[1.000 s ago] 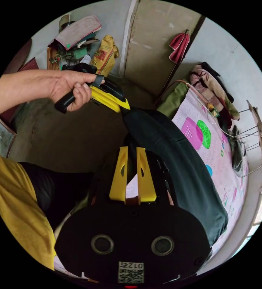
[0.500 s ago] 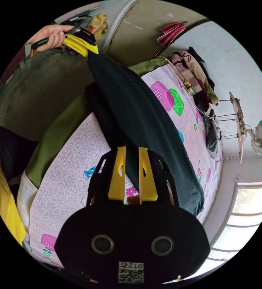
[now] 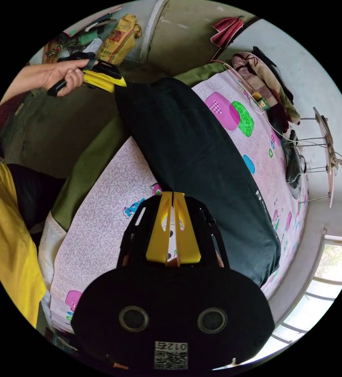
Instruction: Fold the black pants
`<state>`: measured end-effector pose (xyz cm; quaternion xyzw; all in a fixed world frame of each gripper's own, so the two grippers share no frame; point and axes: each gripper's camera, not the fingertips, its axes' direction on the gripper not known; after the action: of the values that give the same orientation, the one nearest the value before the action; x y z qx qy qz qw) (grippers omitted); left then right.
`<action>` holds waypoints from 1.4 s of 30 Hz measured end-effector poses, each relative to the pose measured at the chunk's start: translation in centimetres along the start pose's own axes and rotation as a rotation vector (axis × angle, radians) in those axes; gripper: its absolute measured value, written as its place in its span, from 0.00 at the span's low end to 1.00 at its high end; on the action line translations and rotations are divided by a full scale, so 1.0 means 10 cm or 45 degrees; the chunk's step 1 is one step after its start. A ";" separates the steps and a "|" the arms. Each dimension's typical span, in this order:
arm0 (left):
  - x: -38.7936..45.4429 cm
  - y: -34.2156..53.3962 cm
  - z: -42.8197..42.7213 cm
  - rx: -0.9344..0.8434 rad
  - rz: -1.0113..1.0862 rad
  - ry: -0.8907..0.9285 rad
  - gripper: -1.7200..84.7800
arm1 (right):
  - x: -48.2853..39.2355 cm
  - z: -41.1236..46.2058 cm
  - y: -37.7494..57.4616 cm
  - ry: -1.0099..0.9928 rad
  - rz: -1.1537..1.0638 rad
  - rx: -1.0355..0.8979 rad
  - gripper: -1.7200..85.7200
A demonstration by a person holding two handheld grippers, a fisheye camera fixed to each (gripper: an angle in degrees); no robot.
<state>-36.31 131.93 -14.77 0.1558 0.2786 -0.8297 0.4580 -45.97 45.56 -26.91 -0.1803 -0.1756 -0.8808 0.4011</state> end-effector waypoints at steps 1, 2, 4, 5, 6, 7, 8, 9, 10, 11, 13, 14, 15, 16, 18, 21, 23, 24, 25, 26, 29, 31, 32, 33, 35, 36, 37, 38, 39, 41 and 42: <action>-0.09 0.02 -0.02 0.042 -0.003 0.058 0.09 | 0.02 0.00 0.01 -0.001 0.004 0.000 0.02; -0.15 0.04 -0.04 0.061 -0.017 0.090 0.09 | 0.05 0.00 0.03 -0.006 0.008 -0.001 0.02; -0.38 0.15 -0.09 0.127 -0.066 0.241 0.12 | 0.10 -0.02 0.09 -0.013 0.018 0.006 0.02; -0.43 0.18 -0.10 0.137 -0.078 0.271 0.13 | 0.13 -0.03 0.13 -0.019 0.029 0.013 0.02; -0.54 0.25 -0.11 0.149 -0.104 0.317 0.15 | 0.19 -0.06 0.17 -0.032 0.057 0.028 0.02; -0.64 0.32 -0.09 0.145 -0.132 0.359 0.16 | 0.21 -0.07 0.20 -0.040 0.075 0.038 0.02; -0.68 0.36 -0.08 0.152 -0.145 0.381 0.17 | 0.27 -0.11 0.25 -0.049 0.113 0.063 0.02; -0.76 0.42 -0.05 0.169 -0.166 0.439 0.19 | 0.32 -0.15 0.31 -0.052 0.152 0.087 0.02; -0.83 0.47 0.00 0.171 -0.184 0.517 0.21 | 0.35 -0.17 0.34 -0.055 0.172 0.096 0.02; -0.86 0.48 0.03 0.174 -0.190 0.560 0.21 | 0.39 -0.20 0.40 -0.068 0.213 0.110 0.02; -0.94 0.51 0.19 0.150 -0.208 0.670 0.24 | 0.46 -0.24 0.48 -0.084 0.267 0.127 0.02; -0.95 0.51 0.23 0.137 -0.204 0.688 0.25 | 0.49 -0.27 0.54 -0.090 0.292 0.134 0.02; -0.95 0.50 0.31 0.110 -0.191 0.722 0.25 | 0.52 -0.30 0.59 -0.089 0.311 0.140 0.02; -0.95 0.48 0.38 0.090 -0.176 0.756 0.26 | 0.53 -0.31 0.62 -0.087 0.320 0.144 0.02; -0.95 0.48 0.42 0.117 -0.159 0.788 0.26 | 0.59 -0.36 0.73 -0.082 0.345 0.155 0.02; -0.94 0.48 0.42 0.171 -0.124 0.874 0.24 | 0.68 -0.39 0.86 -0.089 0.371 0.160 0.02; -0.87 0.49 0.42 0.169 -0.066 0.884 0.23 | 0.75 -0.39 0.94 -0.091 0.389 0.159 0.02; -0.80 0.50 0.42 0.157 -0.029 0.895 0.22 | 0.79 -0.39 1.00 -0.090 0.404 0.157 0.02; -0.74 0.51 0.43 0.147 0.003 0.898 0.21 | 0.82 -0.38 1.03 -0.090 0.412 0.155 0.02; -0.70 0.52 0.43 0.142 0.016 0.894 0.20 | 0.87 -0.38 1.09 -0.089 0.430 0.154 0.02; -0.55 0.58 0.45 0.141 0.055 0.836 0.16 | 0.99 -0.37 1.23 -0.104 0.465 0.148 0.02; -0.39 0.66 0.40 0.194 0.107 0.756 0.10 | 1.07 -0.37 1.31 -0.100 0.484 0.147 0.02; -0.35 0.69 0.39 0.204 0.115 0.737 0.10 | 1.12 -0.37 1.37 -0.103 0.496 0.150 0.02; -0.26 0.74 0.36 0.219 0.131 0.694 0.09 | 1.18 -0.39 1.42 -0.106 0.508 0.163 0.02; -0.08 0.83 0.30 0.250 0.160 0.626 0.07 | 1.27 -0.41 1.48 -0.096 0.526 0.184 0.02; 0.06 0.90 0.25 0.267 0.181 0.615 0.07 | 1.34 -0.42 1.51 -0.099 0.546 0.198 0.02; 0.23 0.96 0.21 0.277 0.212 0.609 0.06 | 1.39 -0.42 1.52 -0.105 0.559 0.204 0.02; 0.33 0.99 0.19 0.276 0.235 0.602 0.06 | 1.48 -0.41 1.55 -0.122 0.598 0.211 0.02; 0.54 1.05 0.17 0.269 0.276 0.581 0.06 | 1.60 -0.37 1.60 -0.146 0.656 0.216 0.02; 0.87 1.15 0.17 0.256 0.313 0.544 0.05 | 1.79 -0.28 1.71 -0.194 0.779 0.218 0.02; 1.10 1.23 0.18 0.248 0.331 0.508 0.05 | 1.93 -0.20 1.79 -0.245 0.862 0.218 0.02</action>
<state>-31.82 118.22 -22.96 0.3944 0.2598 -0.7396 0.4795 -44.43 21.17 -16.88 -0.2761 -0.2159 -0.6591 0.6654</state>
